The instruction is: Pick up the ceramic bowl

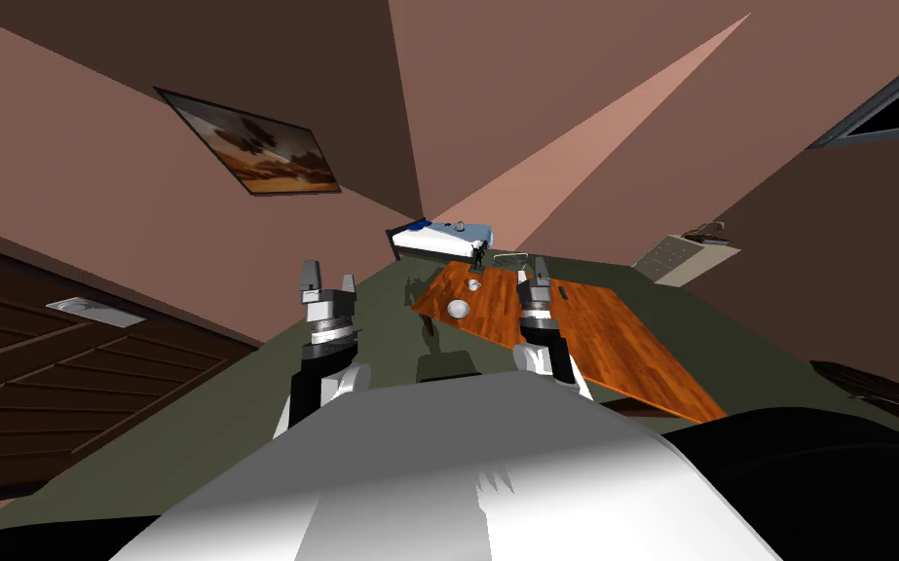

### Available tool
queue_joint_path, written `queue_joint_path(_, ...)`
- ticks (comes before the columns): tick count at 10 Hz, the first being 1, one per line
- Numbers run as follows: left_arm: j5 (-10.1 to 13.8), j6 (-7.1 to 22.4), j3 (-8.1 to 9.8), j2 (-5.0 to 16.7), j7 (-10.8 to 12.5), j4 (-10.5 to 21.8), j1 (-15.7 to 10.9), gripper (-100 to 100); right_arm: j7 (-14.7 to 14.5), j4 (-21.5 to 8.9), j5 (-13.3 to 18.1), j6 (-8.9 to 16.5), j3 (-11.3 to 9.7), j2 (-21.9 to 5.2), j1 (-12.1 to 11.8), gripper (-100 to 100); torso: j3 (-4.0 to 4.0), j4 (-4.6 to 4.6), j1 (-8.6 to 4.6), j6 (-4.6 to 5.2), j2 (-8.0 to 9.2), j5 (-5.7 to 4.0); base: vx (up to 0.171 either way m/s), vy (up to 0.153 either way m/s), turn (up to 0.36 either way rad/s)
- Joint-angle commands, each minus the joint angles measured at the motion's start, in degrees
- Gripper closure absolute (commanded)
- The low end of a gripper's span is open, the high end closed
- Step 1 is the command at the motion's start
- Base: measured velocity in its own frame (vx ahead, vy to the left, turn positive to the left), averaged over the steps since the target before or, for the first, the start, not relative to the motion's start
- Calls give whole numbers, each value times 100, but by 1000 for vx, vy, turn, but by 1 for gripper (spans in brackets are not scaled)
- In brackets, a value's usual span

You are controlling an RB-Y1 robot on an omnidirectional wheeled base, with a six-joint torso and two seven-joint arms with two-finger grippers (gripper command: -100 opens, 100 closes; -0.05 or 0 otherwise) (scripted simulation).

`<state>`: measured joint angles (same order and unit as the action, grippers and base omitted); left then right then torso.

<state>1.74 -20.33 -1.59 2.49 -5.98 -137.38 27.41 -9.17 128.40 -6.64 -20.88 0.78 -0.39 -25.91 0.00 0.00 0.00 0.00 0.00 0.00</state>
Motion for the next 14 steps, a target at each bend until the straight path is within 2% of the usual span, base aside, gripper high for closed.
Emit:
queue_joint_path(1, 0, 0, 0, 0, 0, 0, 0, 0, -48, -174, 70, -10, -33, -218, 0, -100, 0, 0, 0, 0, 0, 0, 3, 39, 48)
queue_joint_path(4, 0, 0, -1, -1, 0, 0, 0, 0, -175, -590, 241, -35, -102, -626, 0, -100, -6, -2, 35, -1, -10, 7, 27, 102, 49)
queue_joint_path(8, 0, 0, -1, -1, 0, 0, 0, 0, -465, -1339, 606, -94, -225, -1300, -2, -100, -16, -6, 56, -2, -27, 13, 64, 152, 82)
queue_joint_path(9, 0, 0, -1, -1, 0, 0, 1, 0, -465, -1450, 606, -94, -225, -1324, -2, -100, -18, -7, 62, -2, -31, 14, 55, 113, 29)
queue_joint_path(11, 0, 0, -1, -1, 0, 0, 0, 0, -663, -1880, 840, -134, -293, -1705, -7, -100, -9, -4, 40, -1, -15, 9, 41, 115, 85)
queue_joint_path(12, 0, 0, -1, -1, 0, 0, 0, 0, -663, -1983, 840, -134, -293, -1711, -7, -100, -10, -4, 46, -1, -18, 11, 43, 87, 41)
queue_joint_path(13, 0, 0, -1, -1, 0, 0, 0, 0, -774, -2228, 967, -156, -327, -1908, -11, -100, -9, -4, 35, 0, -15, 9, 71, 93, 110)
queue_joint_path(14, 0, 0, -1, -1, 0, 0, 0, 0, -774, -2269, 967, -156, -327, -1908, -11, -100, -13, -5, 35, -1, -22, 9, 58, 79, 31)
